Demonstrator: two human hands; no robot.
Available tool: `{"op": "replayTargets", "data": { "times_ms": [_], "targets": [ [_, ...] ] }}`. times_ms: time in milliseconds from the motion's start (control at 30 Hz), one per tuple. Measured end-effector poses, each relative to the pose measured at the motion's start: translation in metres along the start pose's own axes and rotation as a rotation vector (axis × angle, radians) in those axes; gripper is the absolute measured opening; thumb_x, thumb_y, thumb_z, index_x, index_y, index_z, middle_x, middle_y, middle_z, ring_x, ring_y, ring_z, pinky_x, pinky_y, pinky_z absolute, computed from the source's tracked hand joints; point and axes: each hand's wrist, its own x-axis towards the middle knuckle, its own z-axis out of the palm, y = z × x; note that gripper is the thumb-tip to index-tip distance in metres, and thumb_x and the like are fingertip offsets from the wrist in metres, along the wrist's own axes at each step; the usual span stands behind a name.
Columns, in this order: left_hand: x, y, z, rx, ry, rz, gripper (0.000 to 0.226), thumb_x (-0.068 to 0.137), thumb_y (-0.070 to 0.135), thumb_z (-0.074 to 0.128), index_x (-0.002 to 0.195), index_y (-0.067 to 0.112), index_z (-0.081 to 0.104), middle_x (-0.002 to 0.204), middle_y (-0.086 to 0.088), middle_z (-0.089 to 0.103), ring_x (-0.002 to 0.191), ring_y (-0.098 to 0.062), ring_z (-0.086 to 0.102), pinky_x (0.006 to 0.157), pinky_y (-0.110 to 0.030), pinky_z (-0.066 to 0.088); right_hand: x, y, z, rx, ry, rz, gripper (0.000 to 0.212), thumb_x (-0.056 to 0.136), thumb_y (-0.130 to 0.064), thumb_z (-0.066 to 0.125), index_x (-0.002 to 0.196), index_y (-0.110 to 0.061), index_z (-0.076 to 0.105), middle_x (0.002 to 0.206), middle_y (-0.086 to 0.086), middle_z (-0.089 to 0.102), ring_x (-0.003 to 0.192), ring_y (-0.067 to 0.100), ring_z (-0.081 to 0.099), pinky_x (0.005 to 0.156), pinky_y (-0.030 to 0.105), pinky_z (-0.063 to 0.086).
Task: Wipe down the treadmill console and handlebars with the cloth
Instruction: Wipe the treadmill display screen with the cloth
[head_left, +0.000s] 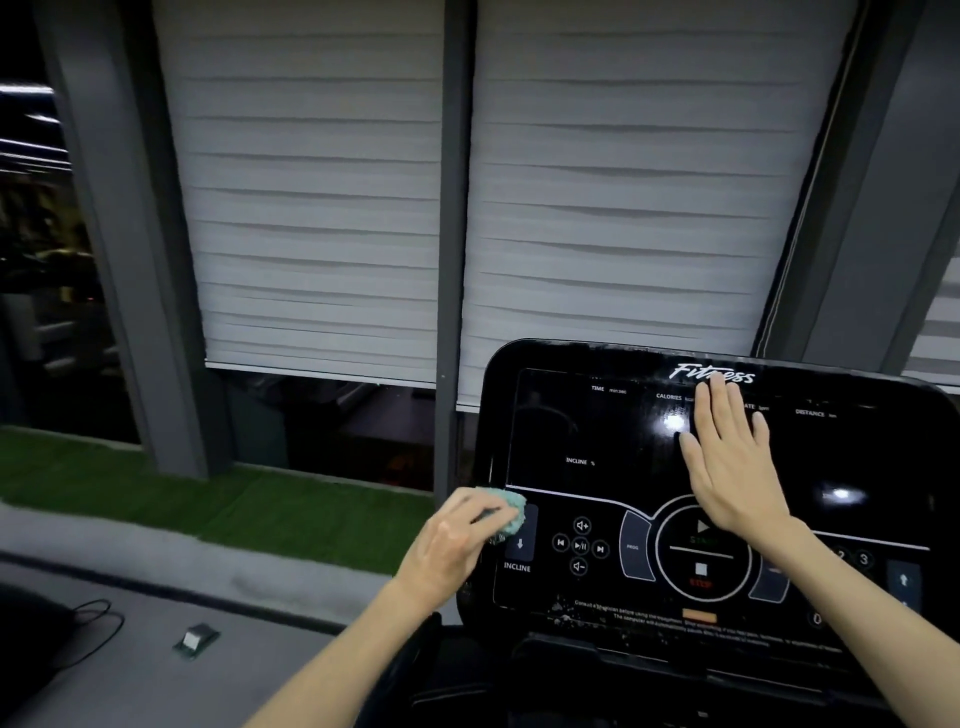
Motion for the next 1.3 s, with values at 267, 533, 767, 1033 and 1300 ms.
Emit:
{"op": "replayTargets", "data": {
  "times_ms": [267, 533, 767, 1033, 1300],
  "targets": [
    [0.08, -0.023, -0.024, 0.04, 0.064, 0.037, 0.037, 0.083, -0.003, 0.042, 0.105, -0.001, 0.072, 0.103, -0.015, 0.069, 0.098, -0.024, 0.056, 0.075, -0.04, 0.059, 0.001, 0.005, 0.0, 0.011, -0.004, -0.033, 0.064, 0.098, -0.042, 0.011, 0.153, -0.008, 0.007, 0.161, 0.007, -0.003, 0.149, 0.024, -0.001, 0.115, 0.053, 0.018],
    [0.135, -0.037, -0.037, 0.084, 0.082, 0.075, 0.052, 0.067, -0.029, 0.057, 0.106, 0.002, 0.074, 0.103, -0.014, 0.069, 0.095, -0.028, 0.059, 0.073, -0.039, 0.059, 0.001, 0.006, 0.004, 0.036, -0.002, -0.018, 0.064, 0.099, -0.041, 0.013, 0.154, -0.008, 0.006, 0.162, 0.006, -0.004, 0.149, 0.023, -0.003, 0.115, 0.053, 0.015],
    [0.044, -0.008, -0.011, 0.067, 0.073, 0.003, 0.041, 0.085, -0.002, 0.04, 0.108, 0.003, 0.073, 0.106, -0.009, 0.069, 0.102, -0.02, 0.053, 0.084, -0.025, 0.052, 0.0, 0.004, -0.001, 0.048, -0.009, -0.024, 0.064, 0.099, -0.039, 0.014, 0.153, -0.007, 0.005, 0.162, 0.008, -0.004, 0.149, 0.025, -0.002, 0.115, 0.053, 0.013],
    [-0.065, 0.021, 0.018, -0.007, -0.055, 0.0, 0.032, 0.084, -0.003, 0.054, 0.109, 0.006, 0.072, 0.105, -0.006, 0.068, 0.104, -0.017, 0.053, 0.081, -0.028, 0.058, 0.0, 0.001, -0.004, 0.052, -0.017, -0.022, 0.065, 0.098, -0.04, 0.013, 0.153, -0.005, 0.007, 0.161, 0.011, -0.002, 0.148, 0.029, 0.001, 0.114, 0.056, 0.016],
    [-0.006, -0.001, 0.001, -0.021, -0.036, 0.016, 0.042, 0.083, -0.011, 0.061, 0.118, 0.011, 0.059, 0.118, -0.002, 0.056, 0.109, -0.022, 0.057, 0.065, -0.038, 0.06, 0.001, 0.0, -0.006, 0.032, -0.027, -0.033, 0.065, 0.098, -0.039, 0.014, 0.152, -0.002, 0.01, 0.161, 0.015, 0.002, 0.147, 0.033, 0.005, 0.112, 0.057, 0.019]
  ]
}}
